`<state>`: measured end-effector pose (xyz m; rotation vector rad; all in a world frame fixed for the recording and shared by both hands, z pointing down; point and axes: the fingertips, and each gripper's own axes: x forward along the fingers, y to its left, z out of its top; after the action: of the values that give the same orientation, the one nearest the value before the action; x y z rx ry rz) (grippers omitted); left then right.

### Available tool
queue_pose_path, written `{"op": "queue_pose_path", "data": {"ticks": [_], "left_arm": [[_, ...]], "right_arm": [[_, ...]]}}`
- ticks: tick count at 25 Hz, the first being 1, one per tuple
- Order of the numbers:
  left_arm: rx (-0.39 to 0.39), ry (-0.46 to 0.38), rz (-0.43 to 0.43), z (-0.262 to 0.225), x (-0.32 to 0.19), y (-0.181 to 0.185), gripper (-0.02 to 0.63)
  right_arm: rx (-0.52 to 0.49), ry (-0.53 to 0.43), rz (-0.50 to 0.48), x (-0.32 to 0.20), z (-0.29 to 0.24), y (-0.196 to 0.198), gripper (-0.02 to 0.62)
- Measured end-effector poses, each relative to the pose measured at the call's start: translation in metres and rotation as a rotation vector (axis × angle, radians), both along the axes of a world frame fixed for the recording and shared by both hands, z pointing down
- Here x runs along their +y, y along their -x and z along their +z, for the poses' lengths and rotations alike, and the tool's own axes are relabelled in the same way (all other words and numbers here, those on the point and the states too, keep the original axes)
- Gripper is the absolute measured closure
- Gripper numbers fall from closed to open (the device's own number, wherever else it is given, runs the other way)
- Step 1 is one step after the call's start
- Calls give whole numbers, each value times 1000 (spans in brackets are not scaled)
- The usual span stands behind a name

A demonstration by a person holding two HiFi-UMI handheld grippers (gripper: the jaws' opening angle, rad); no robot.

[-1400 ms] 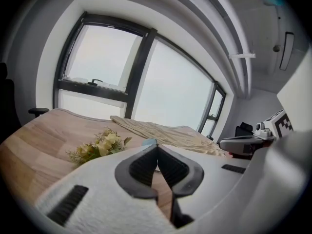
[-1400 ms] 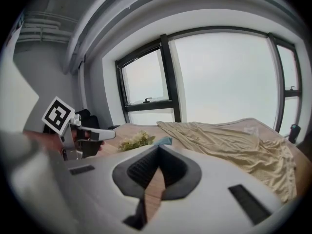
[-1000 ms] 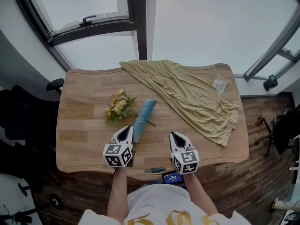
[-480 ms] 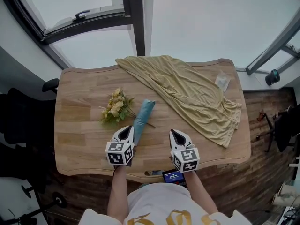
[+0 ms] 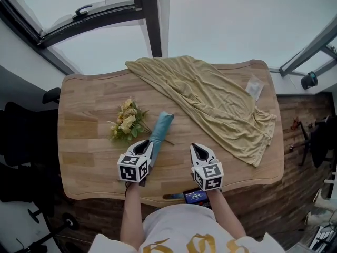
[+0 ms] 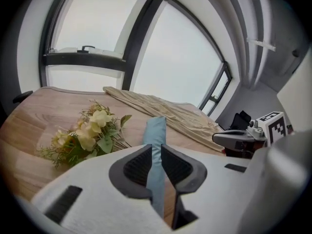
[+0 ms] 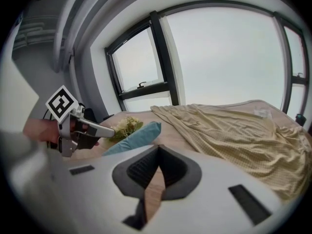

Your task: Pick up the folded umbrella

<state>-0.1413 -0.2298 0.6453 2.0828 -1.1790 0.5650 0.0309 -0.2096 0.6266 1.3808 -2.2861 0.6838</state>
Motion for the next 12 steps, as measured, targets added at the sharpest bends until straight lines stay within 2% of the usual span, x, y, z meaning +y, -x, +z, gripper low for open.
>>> {"op": "queue_pose_path", "data": {"ticks": [1, 3, 12], "left_arm": [[3, 12, 9, 2, -2, -2, 531], [-6, 38, 28, 6, -5, -5, 516], [-133, 144, 166, 35, -6, -20, 336]], "right_arm": [[4, 13, 3, -2, 5, -2, 584], [9, 37, 7, -3, 12, -5, 584], [19, 85, -20, -10, 34, -7, 584]]}}
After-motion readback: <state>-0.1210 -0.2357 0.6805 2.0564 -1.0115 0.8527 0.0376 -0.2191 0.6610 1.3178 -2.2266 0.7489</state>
